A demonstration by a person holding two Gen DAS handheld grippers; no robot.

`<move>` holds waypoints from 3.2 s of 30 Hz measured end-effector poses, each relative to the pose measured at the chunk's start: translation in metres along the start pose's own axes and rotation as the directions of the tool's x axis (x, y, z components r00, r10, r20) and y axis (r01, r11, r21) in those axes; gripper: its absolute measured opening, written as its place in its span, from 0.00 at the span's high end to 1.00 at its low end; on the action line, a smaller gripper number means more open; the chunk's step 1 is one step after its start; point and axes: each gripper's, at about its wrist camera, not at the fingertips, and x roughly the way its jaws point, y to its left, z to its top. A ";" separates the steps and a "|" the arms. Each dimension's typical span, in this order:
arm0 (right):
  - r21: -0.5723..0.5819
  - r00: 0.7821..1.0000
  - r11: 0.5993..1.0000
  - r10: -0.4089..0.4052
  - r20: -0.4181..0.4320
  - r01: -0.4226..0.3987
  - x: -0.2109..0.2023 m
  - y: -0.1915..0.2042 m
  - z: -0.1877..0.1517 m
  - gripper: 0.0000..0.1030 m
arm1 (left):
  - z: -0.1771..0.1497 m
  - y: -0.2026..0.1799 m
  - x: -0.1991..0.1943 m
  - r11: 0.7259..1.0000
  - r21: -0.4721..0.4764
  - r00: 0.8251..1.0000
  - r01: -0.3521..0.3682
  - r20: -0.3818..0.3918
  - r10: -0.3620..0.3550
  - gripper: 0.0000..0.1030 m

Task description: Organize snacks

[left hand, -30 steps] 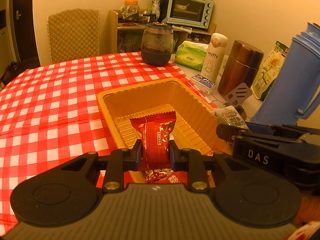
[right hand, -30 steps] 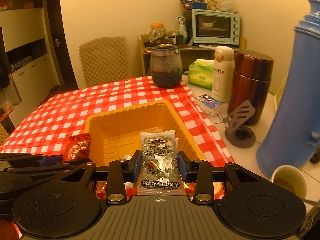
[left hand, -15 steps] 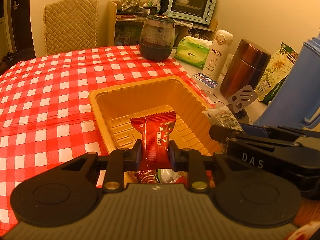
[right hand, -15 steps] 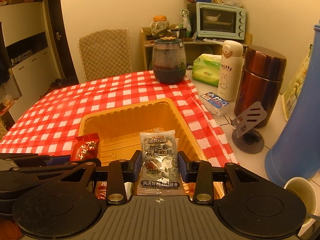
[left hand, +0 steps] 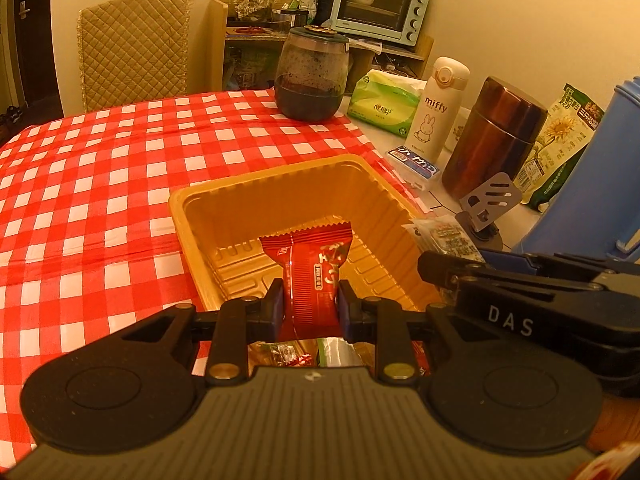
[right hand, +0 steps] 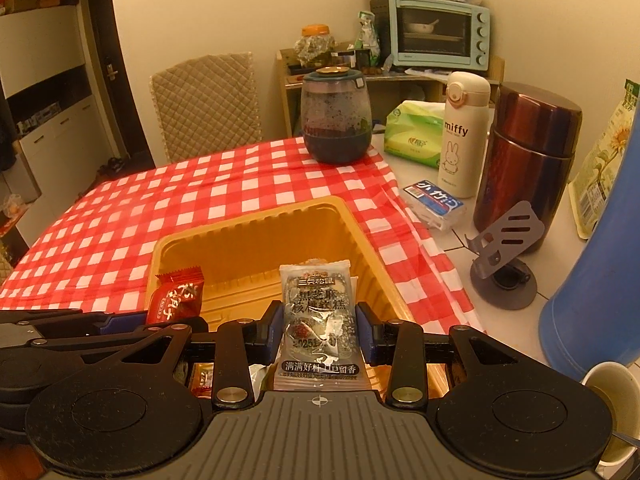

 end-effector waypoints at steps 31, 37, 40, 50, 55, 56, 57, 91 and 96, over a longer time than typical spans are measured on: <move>0.031 0.999 0.999 0.040 -0.009 -0.039 -0.001 0.007 -0.003 0.62 | -0.034 0.058 -0.045 0.991 -0.091 0.993 -0.099 0.057 0.104 0.57; 0.026 0.999 0.999 0.048 -0.008 -0.048 0.001 0.010 -0.001 0.62 | -0.035 0.060 -0.045 0.990 -0.096 0.993 -0.100 0.054 0.106 0.56; 0.027 0.999 0.998 0.053 -0.006 -0.053 0.002 0.011 0.000 0.62 | -0.037 0.061 -0.044 0.990 -0.101 0.993 -0.102 0.050 0.107 0.56; 0.099 0.995 0.990 0.093 0.040 -0.097 0.001 0.005 0.003 0.34 | -0.040 0.063 -0.046 0.989 -0.101 0.992 -0.111 0.048 0.116 0.43; 0.114 0.996 0.990 0.081 0.036 -0.084 -0.008 0.001 0.000 0.34 | -0.047 0.065 -0.053 0.986 -0.115 0.991 -0.120 0.045 0.126 0.34; 0.116 0.996 0.990 0.078 0.036 -0.082 -0.010 0.000 -0.001 0.34 | -0.049 0.065 -0.054 0.986 -0.117 0.991 -0.120 0.045 0.126 0.33; 0.120 0.997 0.990 0.075 0.035 -0.079 -0.013 -0.001 -0.002 0.34 | -0.050 0.065 -0.056 0.985 -0.119 0.991 -0.121 0.043 0.127 0.29; 0.084 1.000 0.996 0.012 -0.009 -0.011 -0.154 0.022 -0.069 0.24 | -0.094 0.034 -0.186 0.981 -0.110 0.983 -0.162 0.065 0.170 0.00; 0.061 1.000 0.998 0.008 -0.014 -0.008 -0.170 0.029 -0.077 0.24 | -0.103 0.030 -0.204 0.979 -0.115 0.982 -0.168 0.064 0.176 0.01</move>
